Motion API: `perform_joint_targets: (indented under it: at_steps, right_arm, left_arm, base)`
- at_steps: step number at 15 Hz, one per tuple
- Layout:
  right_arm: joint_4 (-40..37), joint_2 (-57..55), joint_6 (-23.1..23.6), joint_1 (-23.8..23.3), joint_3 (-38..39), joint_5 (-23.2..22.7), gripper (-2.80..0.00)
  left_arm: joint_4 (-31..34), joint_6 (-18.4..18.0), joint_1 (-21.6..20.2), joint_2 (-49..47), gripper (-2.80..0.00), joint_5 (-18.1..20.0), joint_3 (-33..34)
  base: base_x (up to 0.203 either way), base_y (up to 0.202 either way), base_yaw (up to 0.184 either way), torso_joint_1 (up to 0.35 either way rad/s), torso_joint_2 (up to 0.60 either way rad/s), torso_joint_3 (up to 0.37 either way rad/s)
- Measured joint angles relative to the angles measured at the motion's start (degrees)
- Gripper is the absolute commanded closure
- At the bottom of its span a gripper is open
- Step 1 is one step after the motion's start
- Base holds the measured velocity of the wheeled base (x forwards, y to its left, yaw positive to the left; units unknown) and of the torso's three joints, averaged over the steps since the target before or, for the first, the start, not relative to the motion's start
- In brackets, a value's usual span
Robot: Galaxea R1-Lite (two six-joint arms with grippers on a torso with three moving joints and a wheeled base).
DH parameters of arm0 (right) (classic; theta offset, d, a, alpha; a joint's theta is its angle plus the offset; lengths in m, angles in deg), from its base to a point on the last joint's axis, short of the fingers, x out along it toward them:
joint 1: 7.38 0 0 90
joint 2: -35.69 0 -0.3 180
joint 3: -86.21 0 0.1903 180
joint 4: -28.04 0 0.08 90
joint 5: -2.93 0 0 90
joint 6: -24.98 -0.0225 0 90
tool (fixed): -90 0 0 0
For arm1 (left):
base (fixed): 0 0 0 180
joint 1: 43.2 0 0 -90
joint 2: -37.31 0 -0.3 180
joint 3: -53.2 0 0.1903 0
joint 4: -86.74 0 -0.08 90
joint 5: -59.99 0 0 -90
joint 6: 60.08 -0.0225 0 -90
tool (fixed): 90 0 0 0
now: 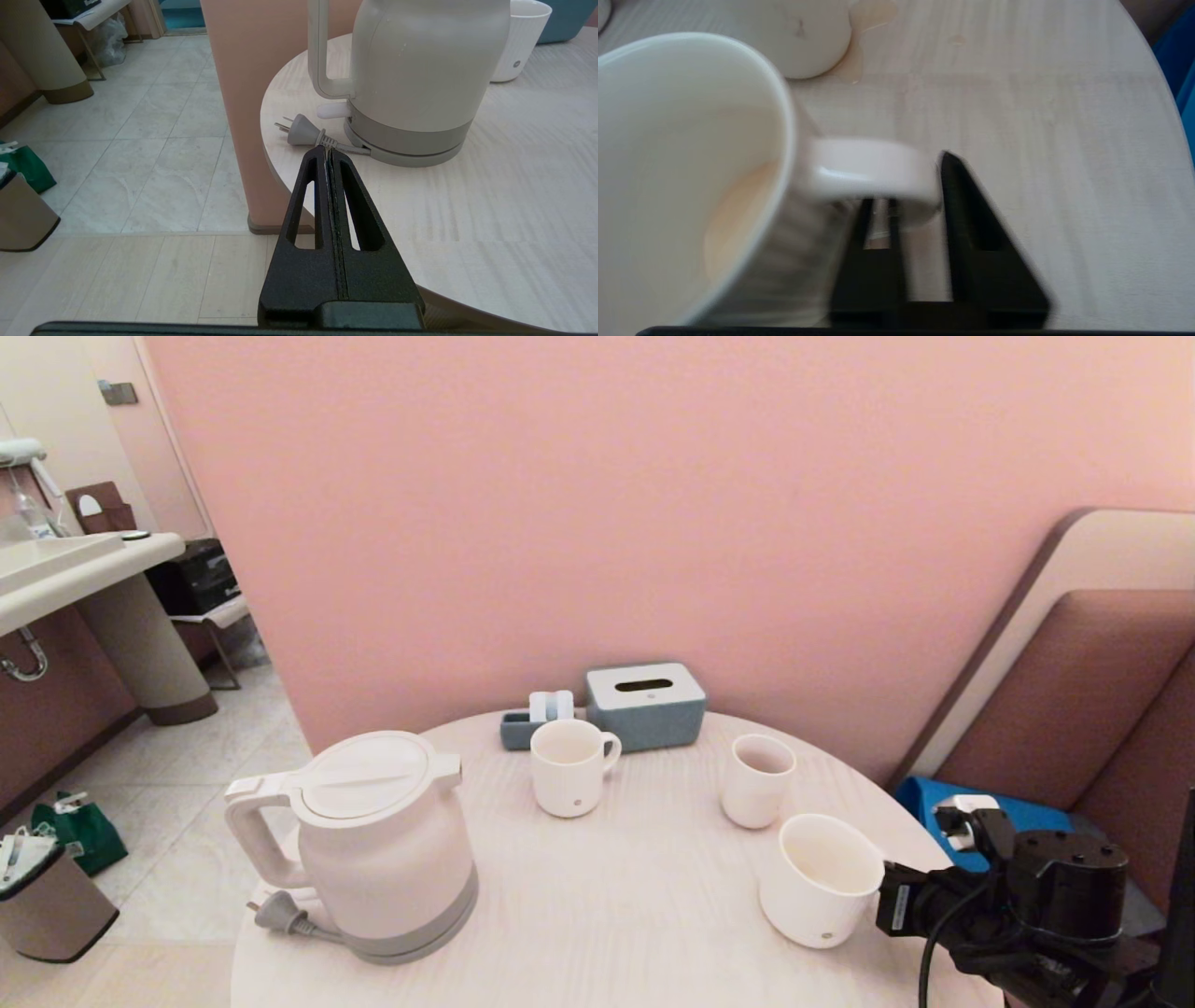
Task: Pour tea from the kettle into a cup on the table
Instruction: Put the cup down on the table
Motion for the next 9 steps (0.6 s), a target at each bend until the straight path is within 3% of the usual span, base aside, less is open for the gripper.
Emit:
perform_joint_targets:
  at_steps: [9]
  right_arm:
    - [0.1, 2.1, 0.6, -0.2, 2.2, 0.2, -2.80]
  left_arm:
    - [0.0, 0.0, 0.0, 0.0, 0.00, 0.0, 0.0]
  base:
    - [0.000, 0.000, 0.000, 0.000, 0.00, 0.000]
